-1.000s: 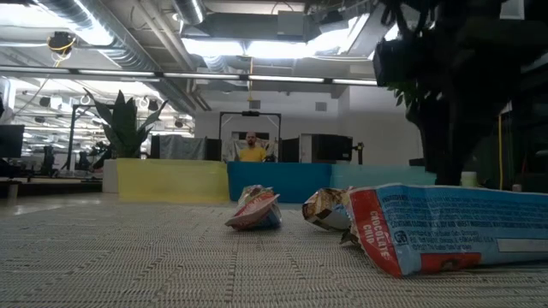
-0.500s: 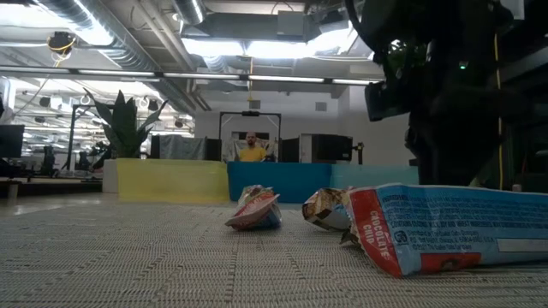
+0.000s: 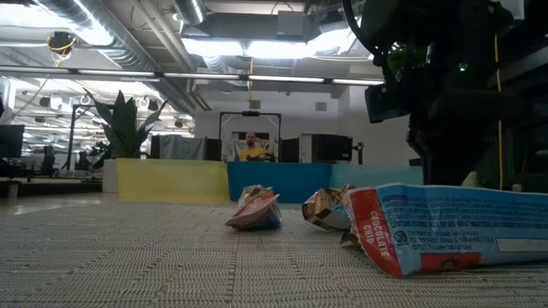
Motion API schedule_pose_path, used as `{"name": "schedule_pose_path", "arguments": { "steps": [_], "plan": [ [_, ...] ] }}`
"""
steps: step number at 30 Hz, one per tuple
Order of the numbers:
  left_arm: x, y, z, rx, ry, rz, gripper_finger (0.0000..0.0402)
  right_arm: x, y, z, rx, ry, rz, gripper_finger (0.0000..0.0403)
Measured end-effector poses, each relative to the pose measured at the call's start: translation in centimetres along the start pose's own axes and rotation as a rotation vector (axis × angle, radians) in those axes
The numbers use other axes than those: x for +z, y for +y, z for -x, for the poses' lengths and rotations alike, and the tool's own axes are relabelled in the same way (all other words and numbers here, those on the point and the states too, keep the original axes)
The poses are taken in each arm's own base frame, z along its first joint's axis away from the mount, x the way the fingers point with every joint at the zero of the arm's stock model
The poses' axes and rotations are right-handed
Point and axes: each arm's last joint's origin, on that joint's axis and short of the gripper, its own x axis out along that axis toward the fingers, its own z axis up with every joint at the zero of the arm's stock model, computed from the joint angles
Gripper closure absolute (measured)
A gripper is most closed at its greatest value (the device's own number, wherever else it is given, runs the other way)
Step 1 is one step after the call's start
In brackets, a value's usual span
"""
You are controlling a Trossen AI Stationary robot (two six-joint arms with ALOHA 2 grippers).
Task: Pick and place Granola Bars by type
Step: Put the red granola bar into the blue bin
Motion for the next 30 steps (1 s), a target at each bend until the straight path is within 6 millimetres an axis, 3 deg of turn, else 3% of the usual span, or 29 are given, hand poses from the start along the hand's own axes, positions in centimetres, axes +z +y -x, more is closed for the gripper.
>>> {"name": "schedule_pose_path", "arguments": {
  "steps": [4, 8, 13, 18, 23, 26, 30],
  "plan": [
    [0.0, 0.0, 0.0, 0.0, 0.0, 0.0, 0.0263, 0.0, -0.1, 0.4, -0.002, 0.014, 0.002, 0.0381],
    [0.0, 0.0, 0.0, 0.0, 0.0, -0.001, 0.0263, 0.2, -0.2, 2.4, -0.02, 0.007, 0.008, 0.0375],
    [0.0, 0.0, 0.0, 0.0, 0.0, -0.009, 0.0262, 0.6, -1.2, 7.0, -0.111, -0.084, 0.01, 0.0367],
    [0.0, 0.0, 0.0, 0.003, 0.002, -0.012, 0.0263, 0.7, -3.2, 13.6, -0.162, -0.243, -0.048, 0.0385],
    [0.0, 0.1, 0.0, 0.011, -0.001, -0.012, 0.0261, 0.3, -5.7, 19.4, -0.173, -0.459, -0.116, 0.0375],
    [0.0, 0.1, 0.0, 0.011, -0.001, -0.006, 0.0262, -0.1, -7.0, 21.7, -0.184, -0.542, -0.129, 0.0373],
    [0.0, 0.1, 0.0, 0.013, -0.002, 0.015, 0.0261, -0.4, -8.3, 23.0, -0.199, -0.587, -0.103, 0.0385]
  ]
}}
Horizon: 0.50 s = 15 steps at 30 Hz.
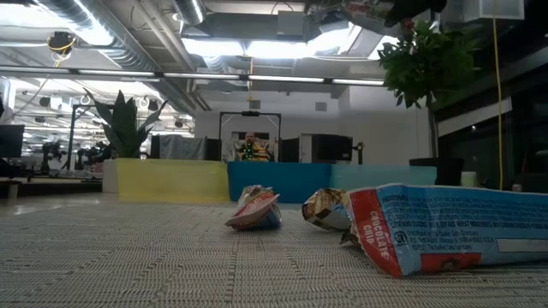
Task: Pick and place Granola Bars by type
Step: Put the red granola bar into the blue bin
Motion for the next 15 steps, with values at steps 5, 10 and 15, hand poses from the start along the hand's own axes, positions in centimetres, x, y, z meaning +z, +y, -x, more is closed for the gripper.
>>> {"name": "schedule_pose_path", "arguments": {
  "steps": [5, 10, 15],
  "plan": [
    [0.0, 0.0, 0.0, 0.0, -0.001, 0.012, 0.0262, 0.6, -1.5, -0.6, -0.049, 0.001, 0.069, 0.0381],
    [0.1, 0.1, 0.0, 0.023, -0.017, 0.017, 0.0265, 2.0, -3.4, -1.7, -0.07, -0.034, 0.15, 0.0376],
    [0.2, 0.2, 0.0, 0.064, -0.047, 0.021, 0.0265, 3.4, -5.8, -2.7, -0.069, -0.08, 0.206, 0.0386]
  ]
}}
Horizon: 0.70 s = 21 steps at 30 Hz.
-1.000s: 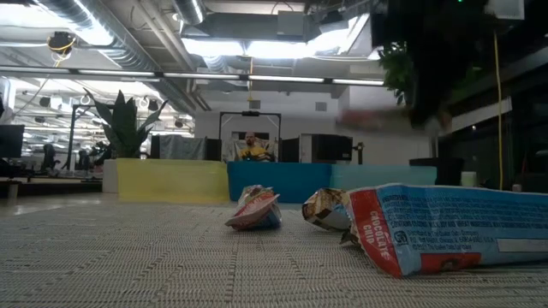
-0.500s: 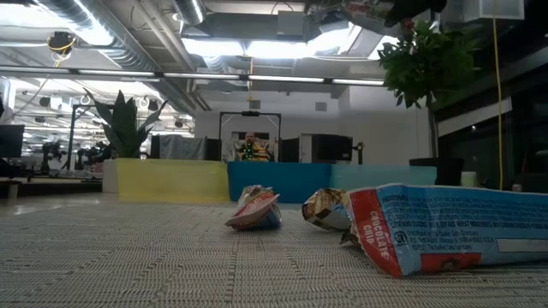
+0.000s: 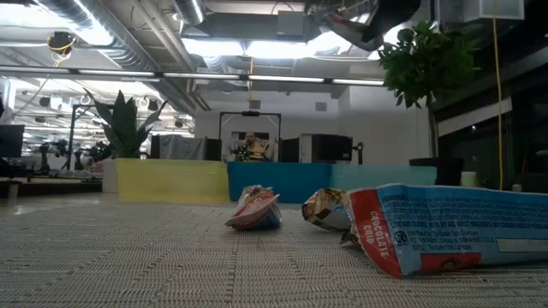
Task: Pick and place Granola Bars by type
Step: Put the red granola bar into the blue bin
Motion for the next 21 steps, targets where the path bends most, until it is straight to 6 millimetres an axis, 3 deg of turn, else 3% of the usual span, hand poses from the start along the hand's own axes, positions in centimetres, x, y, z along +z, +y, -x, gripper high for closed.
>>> {"name": "schedule_pose_path", "arguments": {
  "steps": [8, 21],
  "plan": [
    [0.3, 0.5, 0.0, 0.156, -0.1, 0.001, 0.0267, 0.3, -3.4, -1.1, 0.019, -0.051, -0.054, 0.0379],
    [0.9, 1.9, -1.0, 0.346, -0.139, -0.028, 0.0267, 0.2, -5.6, -2.0, -0.044, -0.057, -0.047, 0.0381]
  ]
}}
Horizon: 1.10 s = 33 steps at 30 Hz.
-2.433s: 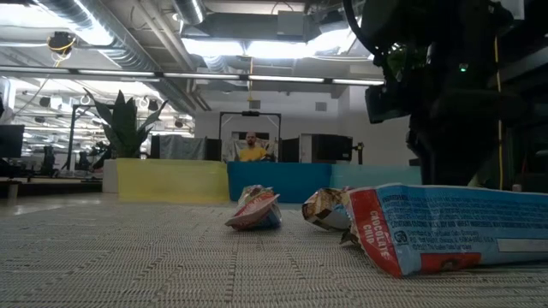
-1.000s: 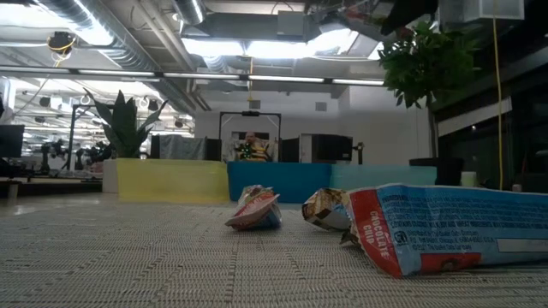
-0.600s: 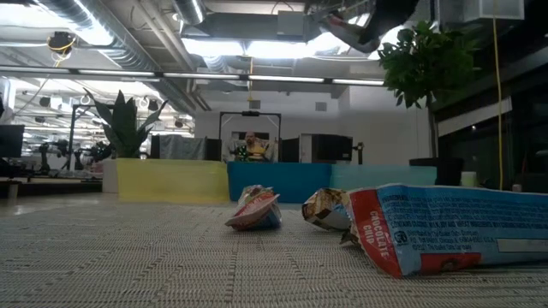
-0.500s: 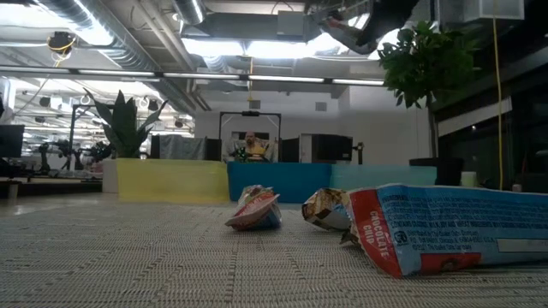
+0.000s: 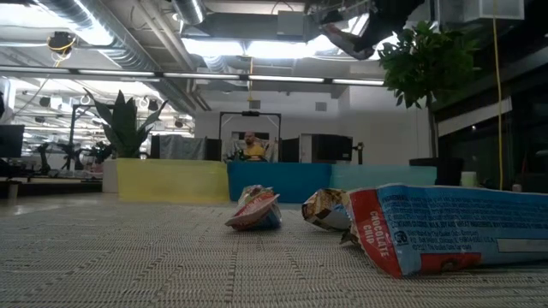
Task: Pick and place Granola Bars by type
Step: Put the red granola bar into the blue bin
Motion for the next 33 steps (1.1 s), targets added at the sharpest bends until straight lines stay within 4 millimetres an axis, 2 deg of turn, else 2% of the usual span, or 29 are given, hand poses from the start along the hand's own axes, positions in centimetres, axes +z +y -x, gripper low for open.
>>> {"name": "schedule_pose_path", "arguments": {
  "steps": [3, 8, 16, 26, 33],
  "plan": [
    [0.0, 0.1, -0.2, 0.016, 0.002, -0.038, 0.0266, -0.1, -0.1, -0.8, 0.019, -0.005, -0.007, 0.0386],
    [0.2, 0.5, -0.6, 0.077, -0.009, -0.072, 0.0269, 0.3, 0.0, -3.5, 0.139, -0.049, -0.031, 0.0381],
    [0.2, 0.7, -0.9, 0.114, -0.013, -0.095, 0.0272, 1.6, 0.0, -7.5, 0.147, -0.08, -0.014, 0.0384],
    [0.2, 0.7, -0.9, 0.117, -0.013, -0.114, 0.027, 3.9, -1.8, -8.9, 0.108, -0.113, -0.006, 0.0383],
    [0.2, 0.7, -0.9, 0.117, -0.012, -0.126, 0.0273, 3.4, -2.1, -10.2, 0.149, -0.083, -0.044, 0.0383]
  ]
}}
